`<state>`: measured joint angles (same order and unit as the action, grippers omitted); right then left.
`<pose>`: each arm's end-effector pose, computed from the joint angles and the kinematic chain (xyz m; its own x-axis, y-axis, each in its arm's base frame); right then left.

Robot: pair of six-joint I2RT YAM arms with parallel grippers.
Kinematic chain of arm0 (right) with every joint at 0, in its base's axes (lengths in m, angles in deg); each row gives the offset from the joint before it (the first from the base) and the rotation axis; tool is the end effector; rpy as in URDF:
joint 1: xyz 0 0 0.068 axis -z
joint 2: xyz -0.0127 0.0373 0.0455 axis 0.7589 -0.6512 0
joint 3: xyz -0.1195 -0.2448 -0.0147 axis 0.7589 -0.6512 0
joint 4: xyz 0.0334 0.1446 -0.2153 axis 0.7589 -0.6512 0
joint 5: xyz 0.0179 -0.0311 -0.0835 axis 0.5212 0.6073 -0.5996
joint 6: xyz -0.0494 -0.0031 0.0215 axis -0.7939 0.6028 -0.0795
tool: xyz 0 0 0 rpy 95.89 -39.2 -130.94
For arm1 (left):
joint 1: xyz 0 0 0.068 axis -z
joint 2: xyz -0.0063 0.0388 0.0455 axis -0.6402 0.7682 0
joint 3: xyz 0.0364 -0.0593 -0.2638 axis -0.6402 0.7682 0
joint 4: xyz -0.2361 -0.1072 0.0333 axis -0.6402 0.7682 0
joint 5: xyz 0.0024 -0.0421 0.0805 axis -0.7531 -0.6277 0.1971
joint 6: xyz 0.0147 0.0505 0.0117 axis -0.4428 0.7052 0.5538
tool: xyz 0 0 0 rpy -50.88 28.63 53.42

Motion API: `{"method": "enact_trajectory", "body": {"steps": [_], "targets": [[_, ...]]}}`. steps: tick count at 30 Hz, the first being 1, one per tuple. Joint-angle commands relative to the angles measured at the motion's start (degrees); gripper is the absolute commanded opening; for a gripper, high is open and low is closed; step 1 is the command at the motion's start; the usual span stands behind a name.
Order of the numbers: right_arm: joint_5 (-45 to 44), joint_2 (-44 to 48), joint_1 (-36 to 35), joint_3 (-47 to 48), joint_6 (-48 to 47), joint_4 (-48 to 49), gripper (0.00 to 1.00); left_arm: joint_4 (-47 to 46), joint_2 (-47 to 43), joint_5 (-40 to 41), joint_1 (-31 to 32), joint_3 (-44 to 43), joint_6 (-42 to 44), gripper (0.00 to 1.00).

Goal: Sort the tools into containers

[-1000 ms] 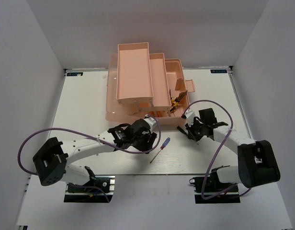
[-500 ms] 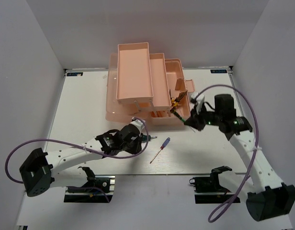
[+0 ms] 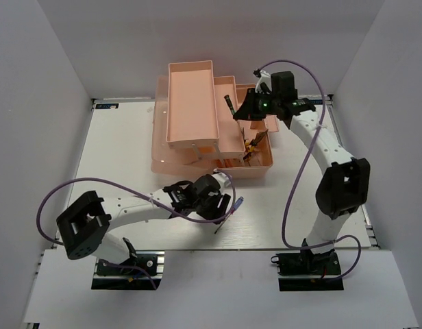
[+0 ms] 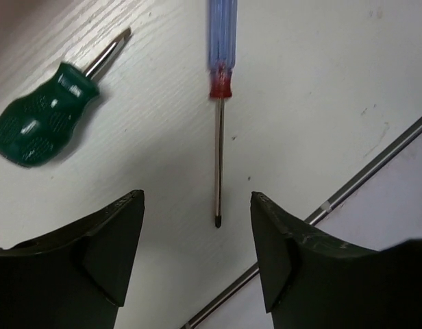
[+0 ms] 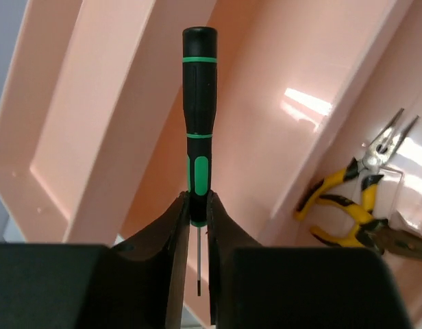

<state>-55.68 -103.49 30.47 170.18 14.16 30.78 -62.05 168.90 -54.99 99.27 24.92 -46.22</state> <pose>0.3811 0.1487 0.3572 -0.6381 0.0456 -0.7686 -0.5191 0.7118 0.4732 0.1423 -0.2406 0.1946 -0.7286 0.4104 -0.5483 0.6086 0.7552 -0.2435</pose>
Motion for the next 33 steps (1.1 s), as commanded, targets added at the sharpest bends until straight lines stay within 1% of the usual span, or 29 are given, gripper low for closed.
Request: {"method": "enact_trajectory", "body": {"steps": [1, 2, 3, 4, 5, 9, 10, 12, 13, 15, 16, 17, 18, 19, 20, 23, 24, 26, 27, 28, 30, 31, 32, 33], "targets": [[-0.49, -2.80, -2.28, 5.91, 5.53, 0.15, 0.19, -3.30, 2.58, -0.01, 1.18, -3.74, 0.96, 0.74], [-0.24, -3.24, -2.81, 6.00, 5.18, 0.15, 0.33, -3.30, 4.94, -0.01, 1.18, -5.31, 1.74, 0.74], [-0.15, -4.46, -2.99, 6.01, 4.74, -0.29, 0.50, -3.30, 6.10, -0.01, 1.79, -6.20, 1.75, 0.74], [-0.23, -4.56, -2.82, 6.01, 4.65, -0.38, 0.52, -3.30, 7.33, -0.01, 1.80, -8.04, 2.36, 0.74], [-0.06, -4.21, -2.64, 5.66, 4.12, -0.47, 0.54, -3.30, 9.95, 0.51, 2.41, -9.10, 2.36, 0.74], [-0.32, -0.70, -1.41, 4.69, 0.52, -2.04, 0.55, -0.06, 15.41, 3.32, 3.64, -13.50, 2.98, 0.72], [-0.41, 2.26, -0.54, 3.64, -1.40, -2.22, 0.55, -0.05, 16.12, 3.94, 3.64, -14.11, 2.98, 0.72], [-0.84, 4.57, 0.61, 0.48, -2.73, -2.14, 0.55, 0.47, 17.18, 5.70, 4.25, -14.91, 3.59, 0.71], [-1.46, 7.97, 1.57, -2.49, -4.48, -1.79, 0.55, 0.48, 18.49, 6.40, 4.26, -16.30, 3.59, 0.71], [-1.99, 11.58, 4.03, -9.25, -5.63, -1.44, 0.55, 1.88, 20.25, 7.90, 4.78, -17.72, 4.12, 0.71], [-2.60, 13.61, 4.56, -11.11, -5.90, -0.65, 0.55, 2.76, 21.22, 8.86, 4.79, -19.20, 4.12, 0.71], [-2.87, 14.76, 5.27, -12.87, -6.07, -0.29, 0.55, 3.46, 23.49, 9.83, 4.79, -20.00, 4.12, 0.70], [-2.96, 16.43, 7.19, -17.68, -5.99, -0.20, 0.55, 3.99, 24.56, 11.40, 4.79, -21.49, 4.12, 0.70], [-3.04, 18.01, 7.90, -18.94, -6.07, 0.06, 0.55, 4.69, 25.61, 11.94, 5.31, -22.20, 4.12, 0.68], [-2.96, 19.59, 8.61, -22.87, -5.99, -0.20, 0.55, 4.70, 27.54, 12.47, 5.31, -22.90, 4.12, 0.64], [-2.43, 22.66, 11.33, -26.76, -6.42, -0.46, 0.55, 6.02, 29.66, 13.26, 5.31, -25.28, 4.73, 0.47], [-2.43, 23.12, 12.12, -28.26, -6.78, -0.64, 0.55, 6.63, 29.66, 13.26, 5.31, -25.80, 4.74, 0.32], [-2.69, 24.96, 13.18, -29.85, -7.91, -1.16, 0.55, 6.63, 29.58, 12.47, 5.84, -25.81, 5.26, 0.23], [-2.69, 25.14, 13.53, -30.20, -8.27, -1.34, 0.55, 7.15, 29.05, 11.60, 5.84, -25.81, 5.26, 0.16], [-2.87, 25.93, 14.58, -31.51, -9.06, -1.52, 0.55, 7.16, 28.27, 10.90, 5.84, -25.81, 5.79, 0.13], [-3.92, 27.25, 15.29, -32.31, -11.60, -2.31, 0.49, 7.16, 24.67, 8.00, 6.37, -27.11, 7.37, 0.09], [-4.36, 27.78, 16.34, -33.71, -11.96, -2.75, 0.41, 6.64, 23.26, 6.95, 6.37, -27.82, 8.07, 0.07], [-7.06, 28.39, 16.69, -34.24, -12.49, -2.58, 0.04, 6.63, 20.46, 6.33, 6.89, -29.83, 8.68, 0.05], [-8.39, 28.83, 17.39, -35.03, -12.84, -2.75, 0.00, 6.63, 19.30, 6.32, 6.90, -31.24, 8.69, 0.03]]}}
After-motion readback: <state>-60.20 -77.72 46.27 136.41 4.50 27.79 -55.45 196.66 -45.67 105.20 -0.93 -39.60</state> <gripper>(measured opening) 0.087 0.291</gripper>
